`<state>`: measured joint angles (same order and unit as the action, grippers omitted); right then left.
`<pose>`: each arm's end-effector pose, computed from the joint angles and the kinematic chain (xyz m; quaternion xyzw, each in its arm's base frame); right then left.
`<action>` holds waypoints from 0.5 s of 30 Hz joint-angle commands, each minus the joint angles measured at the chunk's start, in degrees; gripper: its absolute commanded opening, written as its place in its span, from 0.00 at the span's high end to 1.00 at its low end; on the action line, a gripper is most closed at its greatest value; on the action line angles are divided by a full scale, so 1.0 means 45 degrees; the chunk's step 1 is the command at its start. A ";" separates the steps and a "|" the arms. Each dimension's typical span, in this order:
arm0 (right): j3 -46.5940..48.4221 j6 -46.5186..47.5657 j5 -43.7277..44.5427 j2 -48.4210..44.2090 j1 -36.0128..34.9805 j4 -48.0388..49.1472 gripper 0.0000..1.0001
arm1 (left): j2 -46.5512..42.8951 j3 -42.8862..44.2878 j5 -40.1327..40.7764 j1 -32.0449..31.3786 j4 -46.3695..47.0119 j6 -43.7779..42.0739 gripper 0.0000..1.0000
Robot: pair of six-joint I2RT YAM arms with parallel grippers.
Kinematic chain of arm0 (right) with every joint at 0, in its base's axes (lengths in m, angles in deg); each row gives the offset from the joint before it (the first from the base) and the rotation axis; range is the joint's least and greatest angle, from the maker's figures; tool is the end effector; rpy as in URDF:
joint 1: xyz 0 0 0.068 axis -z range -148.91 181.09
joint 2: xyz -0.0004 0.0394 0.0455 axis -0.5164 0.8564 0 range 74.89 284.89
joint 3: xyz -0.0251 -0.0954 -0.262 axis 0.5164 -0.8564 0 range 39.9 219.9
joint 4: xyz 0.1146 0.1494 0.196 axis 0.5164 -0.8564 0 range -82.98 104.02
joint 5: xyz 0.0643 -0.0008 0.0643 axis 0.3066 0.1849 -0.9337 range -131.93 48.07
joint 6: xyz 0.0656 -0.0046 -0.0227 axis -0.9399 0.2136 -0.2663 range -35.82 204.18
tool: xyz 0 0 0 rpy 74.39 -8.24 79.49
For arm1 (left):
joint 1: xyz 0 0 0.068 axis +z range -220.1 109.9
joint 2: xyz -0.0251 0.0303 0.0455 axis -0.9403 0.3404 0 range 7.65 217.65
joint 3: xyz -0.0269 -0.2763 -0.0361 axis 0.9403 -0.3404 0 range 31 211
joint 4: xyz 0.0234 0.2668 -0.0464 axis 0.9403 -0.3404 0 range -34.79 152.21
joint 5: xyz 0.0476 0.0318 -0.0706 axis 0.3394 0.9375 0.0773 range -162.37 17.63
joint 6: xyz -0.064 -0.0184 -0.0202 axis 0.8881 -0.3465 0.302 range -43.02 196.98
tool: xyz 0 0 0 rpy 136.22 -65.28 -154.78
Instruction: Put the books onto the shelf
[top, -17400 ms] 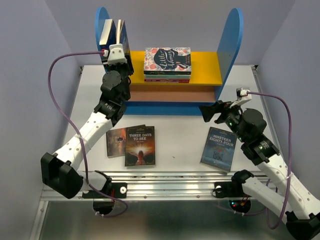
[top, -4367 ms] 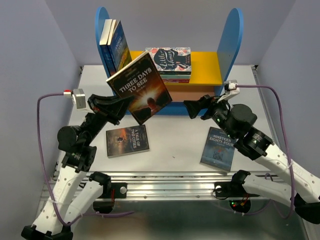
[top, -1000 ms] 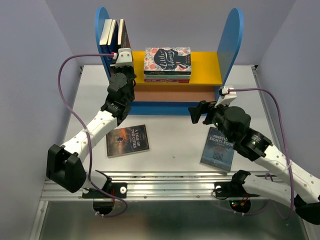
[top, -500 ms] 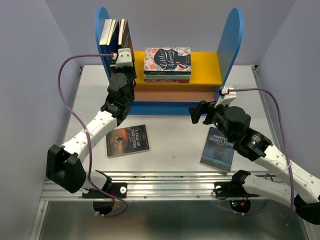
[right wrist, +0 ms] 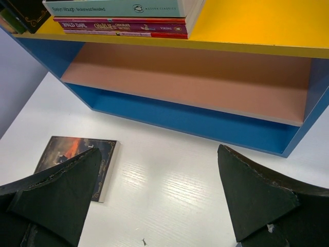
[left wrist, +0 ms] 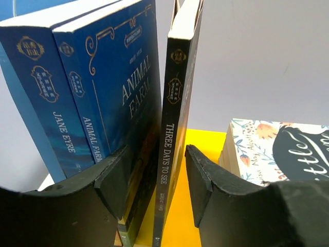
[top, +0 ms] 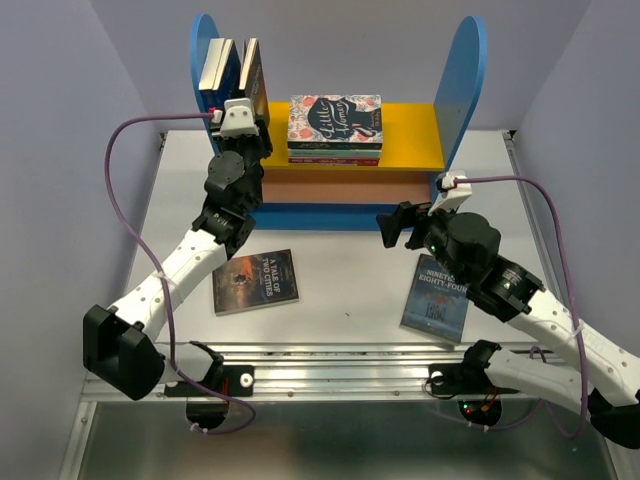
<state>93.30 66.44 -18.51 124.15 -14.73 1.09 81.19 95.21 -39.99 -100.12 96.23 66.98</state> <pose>0.1683 0.1410 0.3783 -0.0522 0.7532 0.2047 0.6229 0.2888 -0.1318 0.4422 -0.0432 0.5673 0.0077 0.8224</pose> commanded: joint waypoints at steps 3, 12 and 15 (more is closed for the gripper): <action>-0.0052 0.0211 -0.0184 0.0012 0.0027 0.0236 0.00 | -0.0950 -0.0030 -0.0652 -0.0125 0.0604 0.0542 0.31; -0.0071 0.0270 -0.0399 0.0304 0.0027 0.0236 0.00 | -0.2687 0.0769 -0.3541 -0.0243 0.0780 0.0932 0.18; -0.0071 0.0270 -0.0478 0.0344 0.0027 0.0236 0.00 | -0.3234 0.1082 -0.4323 -0.0262 0.0838 0.1264 0.16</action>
<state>93.30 66.68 -19.91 125.76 -14.73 1.02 70.48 96.13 -53.30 -100.86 95.95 70.79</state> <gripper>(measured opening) 0.998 0.829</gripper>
